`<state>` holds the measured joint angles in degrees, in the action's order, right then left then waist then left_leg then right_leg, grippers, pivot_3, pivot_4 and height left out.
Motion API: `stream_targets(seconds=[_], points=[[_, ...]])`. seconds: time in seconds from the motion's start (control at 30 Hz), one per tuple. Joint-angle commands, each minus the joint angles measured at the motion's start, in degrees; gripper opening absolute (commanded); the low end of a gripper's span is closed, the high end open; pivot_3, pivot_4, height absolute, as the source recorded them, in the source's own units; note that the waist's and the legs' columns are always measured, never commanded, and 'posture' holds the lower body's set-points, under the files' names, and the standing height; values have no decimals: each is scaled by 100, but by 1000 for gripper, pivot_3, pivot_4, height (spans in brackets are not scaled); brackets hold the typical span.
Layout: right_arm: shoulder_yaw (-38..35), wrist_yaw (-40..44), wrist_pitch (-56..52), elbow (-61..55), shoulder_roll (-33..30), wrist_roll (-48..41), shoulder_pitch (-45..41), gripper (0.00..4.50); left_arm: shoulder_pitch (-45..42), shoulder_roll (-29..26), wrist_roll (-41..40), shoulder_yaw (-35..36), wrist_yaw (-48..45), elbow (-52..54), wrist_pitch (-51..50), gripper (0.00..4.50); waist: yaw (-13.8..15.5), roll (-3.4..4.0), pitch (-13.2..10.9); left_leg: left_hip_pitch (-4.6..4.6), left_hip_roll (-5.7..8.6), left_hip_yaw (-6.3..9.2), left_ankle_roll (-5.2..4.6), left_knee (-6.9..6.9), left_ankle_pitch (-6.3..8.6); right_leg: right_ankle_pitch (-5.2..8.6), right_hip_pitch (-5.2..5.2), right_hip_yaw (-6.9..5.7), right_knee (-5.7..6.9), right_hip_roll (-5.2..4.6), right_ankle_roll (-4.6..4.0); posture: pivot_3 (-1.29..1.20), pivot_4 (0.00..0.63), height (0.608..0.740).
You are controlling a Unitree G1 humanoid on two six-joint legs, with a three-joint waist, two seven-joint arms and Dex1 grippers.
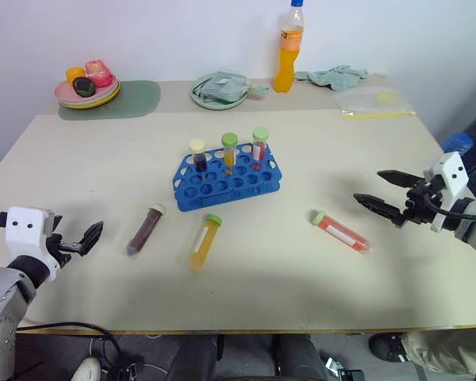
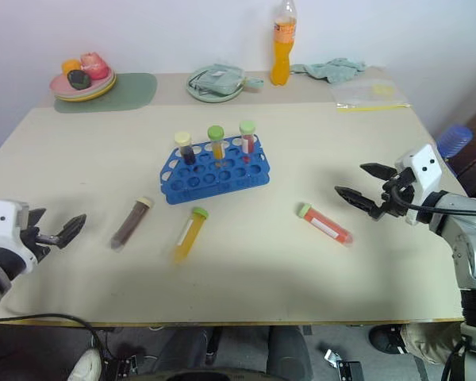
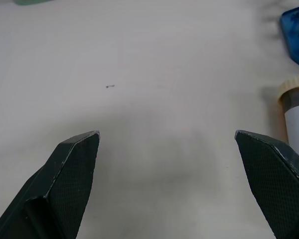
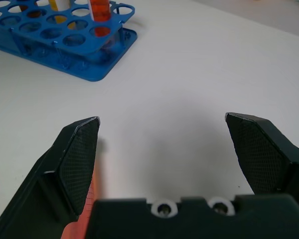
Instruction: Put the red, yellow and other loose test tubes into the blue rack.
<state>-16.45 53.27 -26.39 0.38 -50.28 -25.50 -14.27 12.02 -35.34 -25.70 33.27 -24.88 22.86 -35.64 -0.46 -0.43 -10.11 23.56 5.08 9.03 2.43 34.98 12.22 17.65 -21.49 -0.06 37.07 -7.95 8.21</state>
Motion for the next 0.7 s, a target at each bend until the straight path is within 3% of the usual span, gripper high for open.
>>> stream_targets(seconds=[0.03, 0.43, 0.7], points=[[-27, 39, 60, -2, -97, 35, -142, 4469, 2, 18, 14, 198, 64, 109, 118, 4500, -2, 0, 0, 0, 0, 0, 0, -1, 0, 0, -1, 0, 0, 0, 0, 0, 150, 740], [118, -133, -225, -274, -99, 199, -180, 4469, -610, 69, -230, 249, 156, 76, 158, 4500, -1, 0, 0, 0, -1, 1, -1, -1, 1, -1, -2, 0, 0, 2, 3, 0, 150, 740], [406, -51, -1405, -1425, -754, 78, -221, 4469, -1244, 12, -674, -729, -561, 212, 37, 4500, 0, 10, -6, 5, 1, -1, -1, 0, 2, -6, -6, 0, 0, 1, 12, 0, 150, 740]])
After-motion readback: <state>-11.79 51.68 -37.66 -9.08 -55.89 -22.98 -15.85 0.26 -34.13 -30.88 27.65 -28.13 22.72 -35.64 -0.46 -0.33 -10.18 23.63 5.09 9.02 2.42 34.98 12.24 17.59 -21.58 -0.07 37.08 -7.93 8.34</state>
